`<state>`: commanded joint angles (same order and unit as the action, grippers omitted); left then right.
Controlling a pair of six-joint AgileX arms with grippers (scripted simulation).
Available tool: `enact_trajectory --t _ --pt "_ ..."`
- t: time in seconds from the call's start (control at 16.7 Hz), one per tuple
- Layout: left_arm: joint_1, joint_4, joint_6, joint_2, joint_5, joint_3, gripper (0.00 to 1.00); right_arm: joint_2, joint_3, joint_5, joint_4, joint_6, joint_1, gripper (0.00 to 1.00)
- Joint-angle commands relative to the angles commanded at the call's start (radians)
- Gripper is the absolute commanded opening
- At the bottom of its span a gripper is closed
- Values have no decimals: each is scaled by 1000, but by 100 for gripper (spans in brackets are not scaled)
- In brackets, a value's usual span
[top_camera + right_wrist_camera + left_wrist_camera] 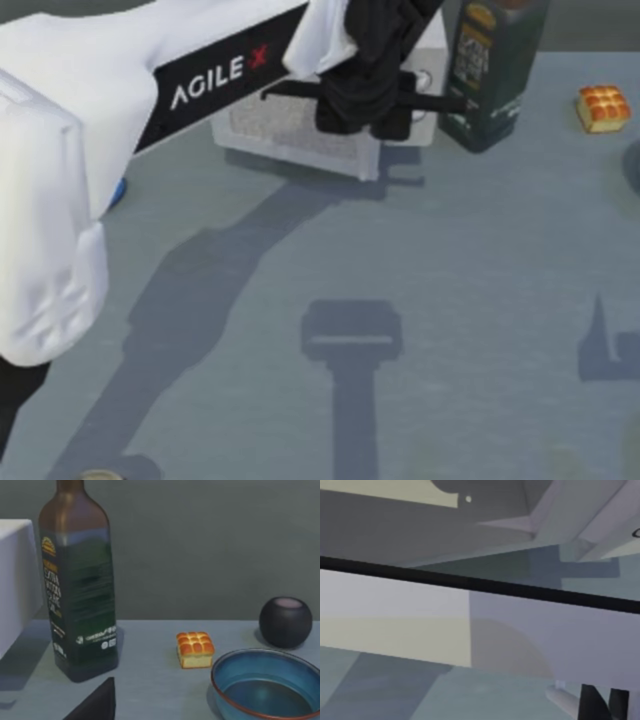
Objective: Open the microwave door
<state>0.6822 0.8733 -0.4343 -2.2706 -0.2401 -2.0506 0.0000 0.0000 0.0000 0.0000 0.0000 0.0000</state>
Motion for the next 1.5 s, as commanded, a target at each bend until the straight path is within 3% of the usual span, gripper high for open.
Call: enact_trajectory --t 0.72,1.5 --pt "-13 -94 107 109 54 180 0 0 0 0 0 0 0 100" --pt "-13 -94 107 109 54 180 0 0 0 0 0 0 0 100"
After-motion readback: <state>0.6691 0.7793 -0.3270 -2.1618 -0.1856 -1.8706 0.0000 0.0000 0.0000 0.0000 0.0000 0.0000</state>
